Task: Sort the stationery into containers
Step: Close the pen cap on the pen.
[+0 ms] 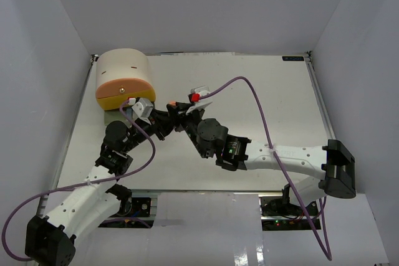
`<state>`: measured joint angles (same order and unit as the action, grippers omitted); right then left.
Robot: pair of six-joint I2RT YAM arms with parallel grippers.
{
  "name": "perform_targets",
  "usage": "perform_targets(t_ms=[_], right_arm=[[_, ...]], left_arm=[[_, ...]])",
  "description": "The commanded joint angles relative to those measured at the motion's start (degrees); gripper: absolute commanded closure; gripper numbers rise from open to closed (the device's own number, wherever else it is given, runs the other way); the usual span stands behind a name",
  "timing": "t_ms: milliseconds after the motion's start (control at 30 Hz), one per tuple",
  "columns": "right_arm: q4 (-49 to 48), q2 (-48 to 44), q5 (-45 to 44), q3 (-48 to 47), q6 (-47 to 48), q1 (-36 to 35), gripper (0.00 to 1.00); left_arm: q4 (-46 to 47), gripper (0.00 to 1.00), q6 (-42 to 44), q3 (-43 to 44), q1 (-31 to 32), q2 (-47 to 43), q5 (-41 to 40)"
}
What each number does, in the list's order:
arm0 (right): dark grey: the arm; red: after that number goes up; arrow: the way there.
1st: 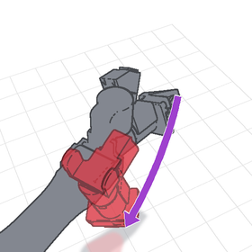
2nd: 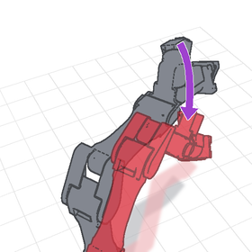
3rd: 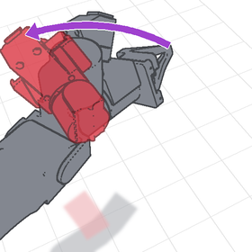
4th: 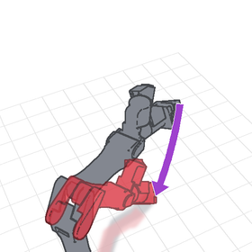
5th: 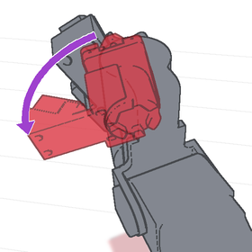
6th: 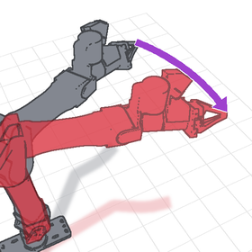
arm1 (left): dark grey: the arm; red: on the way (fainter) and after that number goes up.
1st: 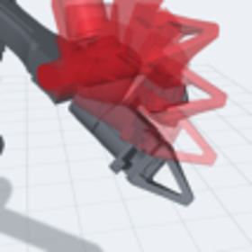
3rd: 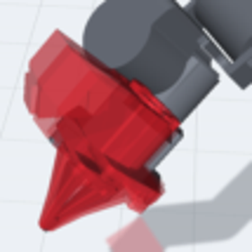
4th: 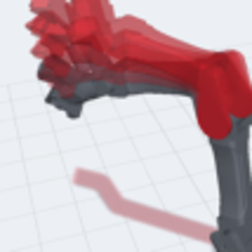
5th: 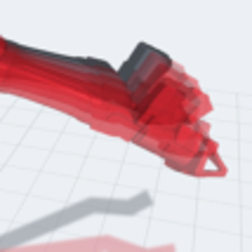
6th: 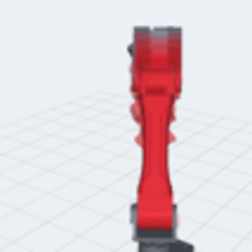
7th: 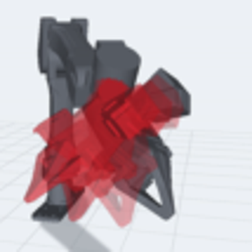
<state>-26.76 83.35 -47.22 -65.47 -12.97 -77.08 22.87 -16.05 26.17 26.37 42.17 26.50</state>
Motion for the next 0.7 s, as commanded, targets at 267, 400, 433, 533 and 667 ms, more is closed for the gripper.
perform_targets(t_ms=[267,400,433,533,667], right_arm=[[10.15,2.25,5.29,-0.62,-1.79,-1.41,0.92],[14.44,3.13,7.67,-1.76,-4.51,-1.41,0.92],[14.46,3.31,7.93,-1.76,-5.04,-1.41,0.92],[17.7,3.4,8.64,-1.76,-7.5,-1.49,0.92],[20.25,3.13,8.55,-1.15,-8.82,-1.41,0.92]], left_arm=[[10.44,0.91,0.5,2.56,-0.62,-0.07,-2.86],[11.49,0.91,1.37,3.44,-0.62,-1.3,-4.79],[11.67,0.91,1.64,3.62,-0.62,-1.48,-5.05],[12.19,0.94,2.34,4.67,-0.62,-2.09,-5.76],[13.07,0.96,2.78,5.55,-0.62,-2.97,-6.81]])
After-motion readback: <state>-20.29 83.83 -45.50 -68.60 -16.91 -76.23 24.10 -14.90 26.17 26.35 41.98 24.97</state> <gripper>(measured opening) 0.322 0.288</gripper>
